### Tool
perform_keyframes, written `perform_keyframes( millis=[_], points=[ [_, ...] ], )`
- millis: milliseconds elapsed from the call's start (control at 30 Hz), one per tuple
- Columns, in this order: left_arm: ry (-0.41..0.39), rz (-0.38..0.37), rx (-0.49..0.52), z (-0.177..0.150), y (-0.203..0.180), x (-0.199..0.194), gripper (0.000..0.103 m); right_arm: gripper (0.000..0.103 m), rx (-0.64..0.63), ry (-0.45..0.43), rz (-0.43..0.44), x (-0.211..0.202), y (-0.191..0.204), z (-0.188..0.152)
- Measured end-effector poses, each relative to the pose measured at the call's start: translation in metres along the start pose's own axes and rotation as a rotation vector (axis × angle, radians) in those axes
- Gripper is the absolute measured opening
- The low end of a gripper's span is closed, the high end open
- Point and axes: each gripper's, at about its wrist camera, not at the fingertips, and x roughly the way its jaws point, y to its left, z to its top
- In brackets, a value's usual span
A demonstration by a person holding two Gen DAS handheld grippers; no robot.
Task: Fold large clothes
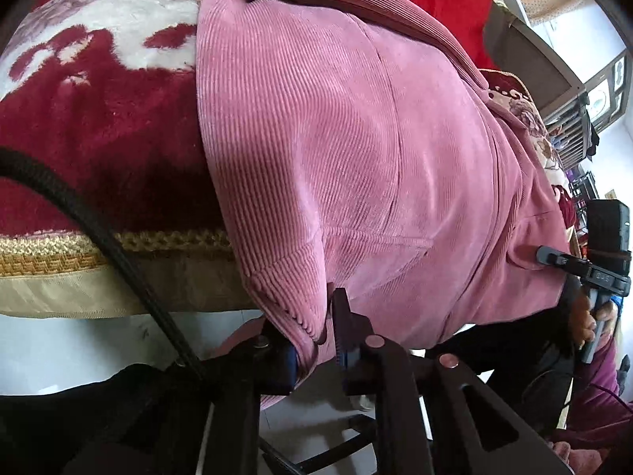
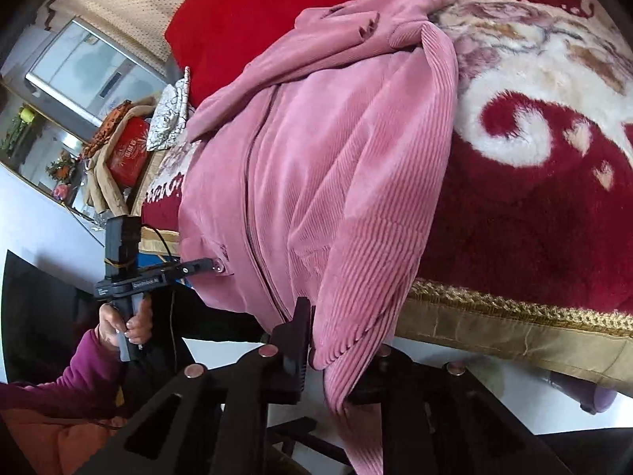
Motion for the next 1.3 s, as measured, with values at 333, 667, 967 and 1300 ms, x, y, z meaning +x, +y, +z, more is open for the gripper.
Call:
perform_keyframes(
  millis=[333, 667, 967, 1300],
  points=[
    [-0.202, -0.252, -0.006, 0.027, -0.007, -0.084, 0.006, 0.012, -0.072, -0.152, 0.114, -0.036, 0.043, 0.021],
    [-0.39, -0.347, -0.033, 0.123, 0.016, -0.164, 0.006, 0.011, -0.021, -0.376, 0.223, -0.073, 0.042, 0.104],
    [-0.395, -0.32, -0.244, 0.24, 0.071, -0.091, 0.008, 0.011, 0.322, -0.553, 0.295, -0.058, -0.063, 0.224],
    [-0.308, -0.379, -0.478, 0.274, 0.101, -0.036, 0.016, 0.045, 0.56, -0.445, 0.341, 0.015, -0.133, 0.256]
  ],
)
